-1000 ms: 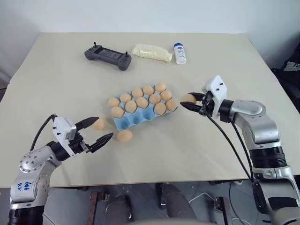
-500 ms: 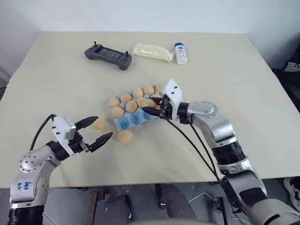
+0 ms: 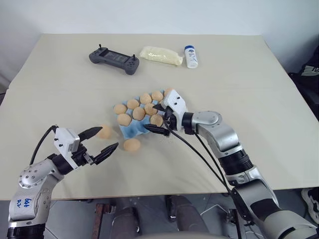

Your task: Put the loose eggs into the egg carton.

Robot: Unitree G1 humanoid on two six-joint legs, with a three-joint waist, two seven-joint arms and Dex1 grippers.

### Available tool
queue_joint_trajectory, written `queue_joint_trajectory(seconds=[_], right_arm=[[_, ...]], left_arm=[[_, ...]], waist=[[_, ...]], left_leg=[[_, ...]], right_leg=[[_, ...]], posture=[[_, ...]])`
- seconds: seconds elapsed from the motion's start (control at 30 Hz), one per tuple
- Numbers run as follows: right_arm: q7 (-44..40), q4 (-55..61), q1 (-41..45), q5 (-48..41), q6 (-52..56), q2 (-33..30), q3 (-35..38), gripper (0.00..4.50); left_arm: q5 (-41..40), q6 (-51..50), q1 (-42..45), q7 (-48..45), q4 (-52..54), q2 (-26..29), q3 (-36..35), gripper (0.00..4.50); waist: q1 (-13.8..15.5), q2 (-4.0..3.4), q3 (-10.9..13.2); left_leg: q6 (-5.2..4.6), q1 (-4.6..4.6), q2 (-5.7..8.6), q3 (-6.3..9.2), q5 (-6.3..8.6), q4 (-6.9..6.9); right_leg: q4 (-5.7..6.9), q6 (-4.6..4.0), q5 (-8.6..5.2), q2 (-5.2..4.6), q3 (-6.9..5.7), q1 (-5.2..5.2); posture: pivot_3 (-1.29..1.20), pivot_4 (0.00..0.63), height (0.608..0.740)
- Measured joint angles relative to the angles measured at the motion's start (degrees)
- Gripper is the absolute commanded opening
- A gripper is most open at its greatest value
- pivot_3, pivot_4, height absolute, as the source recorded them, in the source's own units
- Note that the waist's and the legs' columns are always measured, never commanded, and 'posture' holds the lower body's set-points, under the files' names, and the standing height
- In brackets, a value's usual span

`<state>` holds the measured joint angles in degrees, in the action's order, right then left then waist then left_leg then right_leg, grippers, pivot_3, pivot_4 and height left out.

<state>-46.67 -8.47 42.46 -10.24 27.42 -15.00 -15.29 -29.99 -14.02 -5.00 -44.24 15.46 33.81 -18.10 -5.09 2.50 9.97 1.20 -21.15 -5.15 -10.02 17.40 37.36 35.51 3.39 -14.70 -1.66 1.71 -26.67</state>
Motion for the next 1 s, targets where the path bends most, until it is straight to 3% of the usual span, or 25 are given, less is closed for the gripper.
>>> queue_joint_trajectory(seconds=[0.27, 0.57, 0.83, 1.0], right_arm=[[-6.20, 5.73, -0.96, -4.55, -2.09, -5.94, 4.98, 4.47], [-24.92, 1.64, -7.32, -10.86, -10.71, -16.35, 9.10, 4.47], [-39.11, -5.62, -6.40, -13.40, -15.29, -17.43, 8.82, 4.47], [-40.40, -9.67, -3.05, -13.06, -17.46, -16.11, 8.01, 4.47]], left_arm=[[0.31, 0.14, -0.55, 6.08, 4.73, -2.70, -1.66, 4.50], [4.46, -0.27, -7.49, 21.90, 17.32, -13.08, -1.98, 4.50], [9.23, -4.04, -14.96, 30.94, 27.51, -19.08, 5.40, 4.50], [10.30, -10.63, -16.39, 35.24, 31.15, -20.11, 9.49, 4.50]], waist=[[0.27, 0.00, 0.00], [-0.01, 0.03, -0.01], [0.10, 0.03, -0.01], [-0.32, 0.03, -0.01]], left_leg=[[0.00, -0.02, 0.00, 0.01, 0.03, -0.05], [-0.13, 0.10, 0.03, 0.02, 0.08, 0.05], [-0.30, 0.14, 0.23, 0.14, -0.03, 0.21], [-0.46, 0.08, 0.36, 0.11, -0.08, 0.40]], right_leg=[[-0.09, 0.01, 0.01, 0.03, -0.01, 0.01], [-0.16, 0.13, 0.07, 0.14, 0.23, 0.10], [-0.07, -0.42, -0.24, 0.18, 0.33, 0.18], [-0.08, -0.42, -0.24, 0.08, 0.41, 0.22]], posture=[[0.00, 0.150, 0.740], [0.00, 0.150, 0.740], [0.00, 0.150, 0.740], [0.00, 0.150, 0.740]])
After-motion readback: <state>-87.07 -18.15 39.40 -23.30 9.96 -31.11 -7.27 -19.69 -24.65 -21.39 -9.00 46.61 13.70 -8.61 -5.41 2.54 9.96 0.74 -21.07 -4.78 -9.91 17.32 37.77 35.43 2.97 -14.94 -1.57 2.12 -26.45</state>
